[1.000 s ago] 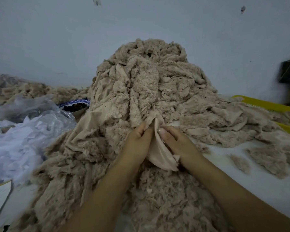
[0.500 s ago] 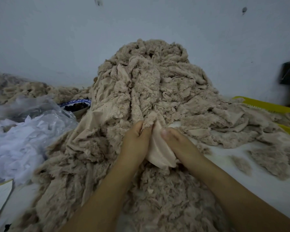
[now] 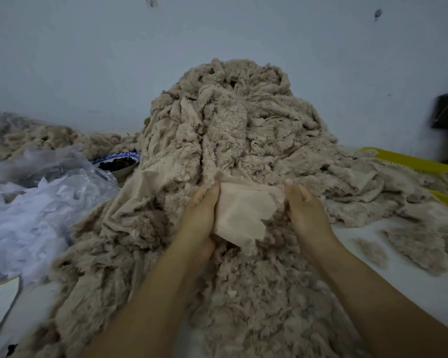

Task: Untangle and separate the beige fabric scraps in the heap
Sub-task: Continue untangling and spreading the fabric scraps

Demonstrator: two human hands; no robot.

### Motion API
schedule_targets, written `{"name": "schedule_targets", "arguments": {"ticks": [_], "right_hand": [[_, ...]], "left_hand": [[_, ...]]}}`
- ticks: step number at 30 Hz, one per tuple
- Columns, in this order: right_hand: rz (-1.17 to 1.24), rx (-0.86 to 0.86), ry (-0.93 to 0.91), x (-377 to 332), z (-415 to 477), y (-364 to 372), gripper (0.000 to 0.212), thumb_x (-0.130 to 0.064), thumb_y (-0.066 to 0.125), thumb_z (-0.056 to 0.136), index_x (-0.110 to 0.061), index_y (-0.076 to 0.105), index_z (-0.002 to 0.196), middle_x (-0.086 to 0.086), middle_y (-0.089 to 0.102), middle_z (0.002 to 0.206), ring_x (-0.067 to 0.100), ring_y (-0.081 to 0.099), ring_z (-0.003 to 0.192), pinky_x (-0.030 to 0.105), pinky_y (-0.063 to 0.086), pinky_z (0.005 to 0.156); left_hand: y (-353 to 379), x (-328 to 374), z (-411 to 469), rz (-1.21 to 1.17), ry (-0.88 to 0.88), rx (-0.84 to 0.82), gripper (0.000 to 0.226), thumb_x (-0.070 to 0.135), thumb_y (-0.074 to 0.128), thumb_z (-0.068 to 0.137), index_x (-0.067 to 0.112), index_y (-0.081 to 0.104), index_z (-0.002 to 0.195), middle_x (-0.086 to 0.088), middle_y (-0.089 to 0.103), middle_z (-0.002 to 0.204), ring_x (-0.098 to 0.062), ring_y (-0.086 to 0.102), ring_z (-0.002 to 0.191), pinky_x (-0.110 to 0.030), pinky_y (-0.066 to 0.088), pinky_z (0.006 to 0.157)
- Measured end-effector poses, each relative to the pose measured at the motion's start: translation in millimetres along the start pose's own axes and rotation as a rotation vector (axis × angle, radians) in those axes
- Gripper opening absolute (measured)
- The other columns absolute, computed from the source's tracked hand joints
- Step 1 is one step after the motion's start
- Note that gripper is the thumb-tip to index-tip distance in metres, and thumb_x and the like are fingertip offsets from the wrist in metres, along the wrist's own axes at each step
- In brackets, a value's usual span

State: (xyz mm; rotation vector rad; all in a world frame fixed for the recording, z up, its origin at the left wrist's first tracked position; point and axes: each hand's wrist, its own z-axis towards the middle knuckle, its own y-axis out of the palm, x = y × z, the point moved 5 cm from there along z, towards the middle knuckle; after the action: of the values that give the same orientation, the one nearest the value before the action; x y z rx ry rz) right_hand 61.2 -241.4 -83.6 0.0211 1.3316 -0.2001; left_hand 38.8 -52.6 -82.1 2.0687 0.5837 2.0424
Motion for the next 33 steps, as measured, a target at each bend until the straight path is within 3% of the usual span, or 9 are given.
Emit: {"name": "schedule_targets", "arguments": {"ticks": [8, 12, 14, 18, 21, 24, 28, 31, 33], "right_hand": [[-0.100, 0.024, -0.046, -1.6, -5.2, 8.7, 0.047, -0.049, 0.041, 0.102, -0.014, 0.043, 0.070, -0.008, 0.037, 0.056, 0.008, 0.035, 0.050, 0.018, 0.026, 0.042], [-0.043, 0.113, 0.047, 0.9, 1.2, -6.9, 0.049, -0.050, 0.041, 0.102, -0.009, 0.054, 0.077, 0.013, 0.046, 0.067, 0.027, 0.046, 0.061, 0.034, 0.039, 0.054], [0.018, 0.163, 0.070, 4.5, 6.4, -20.5, 0.046, -0.046, 0.044, 0.103, -0.010, 0.051, 0.074, 0.007, 0.041, 0.066, 0.021, 0.039, 0.059, 0.031, 0.030, 0.057], [-0.067, 0.023, -0.020, 3.5, 3.3, -4.7, 0.022, -0.034, 0.055, 0.099, -0.024, 0.052, 0.080, -0.007, 0.055, 0.075, 0.001, 0.053, 0.061, 0.014, 0.041, 0.056], [-0.123, -0.164, -0.120, -3.6, -9.0, 15.5, 0.020, -0.057, 0.045, 0.098, -0.041, 0.057, 0.099, -0.021, 0.061, 0.099, -0.020, 0.053, 0.082, 0.003, 0.040, 0.066], [-0.147, -0.334, -0.176, -9.1, -22.8, 32.1, 0.045, -0.082, 0.041, 0.082, -0.051, 0.052, 0.112, -0.039, 0.057, 0.108, -0.026, 0.049, 0.099, -0.004, 0.038, 0.073], [-0.182, -0.380, -0.170, -8.3, -24.0, 41.5, 0.009, -0.057, 0.055, 0.092, -0.051, 0.059, 0.088, -0.031, 0.064, 0.084, -0.012, 0.060, 0.077, 0.005, 0.042, 0.063], [-0.136, -0.286, -0.192, -7.5, -15.2, 31.5, 0.033, -0.040, 0.051, 0.101, -0.038, 0.058, 0.068, -0.020, 0.057, 0.059, -0.006, 0.051, 0.053, 0.008, 0.035, 0.049], [-0.018, -0.184, -0.075, -2.6, -8.6, 21.2, 0.031, -0.041, 0.049, 0.101, -0.023, 0.059, 0.079, -0.009, 0.060, 0.065, 0.006, 0.056, 0.059, 0.017, 0.042, 0.056]], "left_hand": [[-5.0, -5.0, 6.1, -0.307, -0.122, 0.012, 0.036, 0.044, 0.047, 0.101, 0.015, 0.068, 0.098, -0.008, 0.076, 0.082, -0.022, 0.074, 0.067, -0.033, 0.058, 0.052], [-23.9, 5.4, 12.7, -0.607, -0.160, 0.066, 0.050, 0.048, 0.042, 0.103, 0.008, 0.066, 0.119, -0.022, 0.072, 0.114, -0.037, 0.069, 0.104, -0.050, 0.056, 0.088], [-28.6, 9.2, 13.9, -0.657, -0.131, 0.084, 0.047, 0.044, 0.040, 0.105, 0.009, 0.065, 0.124, -0.021, 0.067, 0.124, -0.037, 0.062, 0.114, -0.054, 0.047, 0.100], [-4.4, -3.5, 9.2, -0.526, -0.158, 0.034, 0.022, 0.024, 0.057, 0.094, 0.007, 0.071, 0.098, -0.014, 0.074, 0.104, -0.027, 0.070, 0.093, -0.044, 0.057, 0.083], [-3.6, -4.1, 11.6, -0.524, -0.133, 0.080, 0.027, 0.016, 0.046, 0.104, 0.001, 0.068, 0.100, -0.014, 0.077, 0.088, -0.019, 0.076, 0.075, -0.030, 0.060, 0.059], [-1.9, -1.9, 9.0, -0.496, -0.115, 0.020, 0.027, 0.019, 0.048, 0.103, -0.001, 0.065, 0.111, -0.017, 0.076, 0.095, -0.022, 0.076, 0.080, -0.032, 0.061, 0.061], [9.6, -4.6, 2.4, -0.403, -0.175, -0.061, 0.046, 0.030, 0.067, 0.075, -0.001, 0.068, 0.109, -0.019, 0.074, 0.102, -0.027, 0.075, 0.088, -0.040, 0.062, 0.072], [8.4, -3.6, 4.4, -0.412, -0.171, -0.057, 0.038, 0.033, 0.062, 0.091, 0.004, 0.069, 0.114, -0.016, 0.073, 0.111, -0.028, 0.072, 0.102, -0.043, 0.058, 0.087], [3.0, -5.5, 7.1, -0.415, -0.165, -0.013, 0.022, 0.026, 0.055, 0.098, 0.008, 0.069, 0.098, -0.008, 0.075, 0.089, -0.018, 0.073, 0.080, -0.032, 0.059, 0.075]]}}
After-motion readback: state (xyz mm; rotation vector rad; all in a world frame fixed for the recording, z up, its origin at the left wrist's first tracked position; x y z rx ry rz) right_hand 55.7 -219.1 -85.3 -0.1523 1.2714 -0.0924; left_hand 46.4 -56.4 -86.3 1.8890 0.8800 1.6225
